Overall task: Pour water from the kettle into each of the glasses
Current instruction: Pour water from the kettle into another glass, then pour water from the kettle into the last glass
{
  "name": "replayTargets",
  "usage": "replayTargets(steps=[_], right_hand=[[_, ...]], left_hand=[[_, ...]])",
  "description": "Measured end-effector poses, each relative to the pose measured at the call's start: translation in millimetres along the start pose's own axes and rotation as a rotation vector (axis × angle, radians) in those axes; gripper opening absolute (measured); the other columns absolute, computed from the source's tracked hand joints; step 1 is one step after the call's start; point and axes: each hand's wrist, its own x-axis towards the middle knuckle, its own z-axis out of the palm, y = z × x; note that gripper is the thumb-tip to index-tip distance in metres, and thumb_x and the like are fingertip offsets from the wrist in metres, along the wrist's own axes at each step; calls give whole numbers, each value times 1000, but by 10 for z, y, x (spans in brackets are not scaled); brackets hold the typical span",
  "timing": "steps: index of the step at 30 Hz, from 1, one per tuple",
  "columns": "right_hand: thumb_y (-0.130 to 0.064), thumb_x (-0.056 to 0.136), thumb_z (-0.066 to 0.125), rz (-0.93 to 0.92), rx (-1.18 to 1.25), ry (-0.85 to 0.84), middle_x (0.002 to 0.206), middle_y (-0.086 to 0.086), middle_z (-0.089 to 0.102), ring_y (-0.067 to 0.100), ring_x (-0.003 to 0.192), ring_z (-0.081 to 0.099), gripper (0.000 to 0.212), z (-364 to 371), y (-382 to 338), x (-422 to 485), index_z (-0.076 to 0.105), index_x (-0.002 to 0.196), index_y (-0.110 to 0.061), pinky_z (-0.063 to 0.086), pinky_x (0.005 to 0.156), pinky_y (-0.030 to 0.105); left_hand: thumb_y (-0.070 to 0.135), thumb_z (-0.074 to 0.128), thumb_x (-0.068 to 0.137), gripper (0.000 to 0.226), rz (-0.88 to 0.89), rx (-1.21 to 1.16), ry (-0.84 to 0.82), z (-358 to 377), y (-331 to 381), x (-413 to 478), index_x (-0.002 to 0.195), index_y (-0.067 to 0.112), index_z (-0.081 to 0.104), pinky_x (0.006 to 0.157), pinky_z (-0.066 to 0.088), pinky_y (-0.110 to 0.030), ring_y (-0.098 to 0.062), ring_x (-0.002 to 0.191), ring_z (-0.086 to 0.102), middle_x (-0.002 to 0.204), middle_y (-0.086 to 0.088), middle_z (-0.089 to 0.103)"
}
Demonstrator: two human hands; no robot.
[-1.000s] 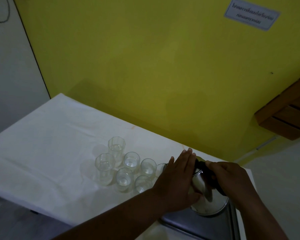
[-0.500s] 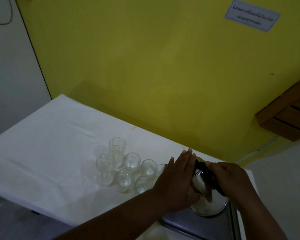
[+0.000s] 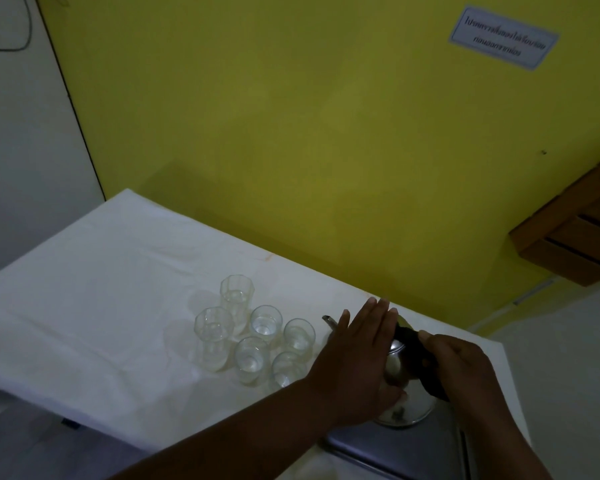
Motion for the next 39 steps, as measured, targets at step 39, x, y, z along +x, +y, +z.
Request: replayTargets(steps=[39], right_hand=[[-45,84,56,-113,-417,-243,44,4,52,18,47,50,49,92,114,-161,46,43,-19,38,55,34]], left_hand=[[55,59,86,105,-96,-52,-57,221,36,-693,154,3,-3,118,0,-48,-24,147,-18,161,-12,-16]])
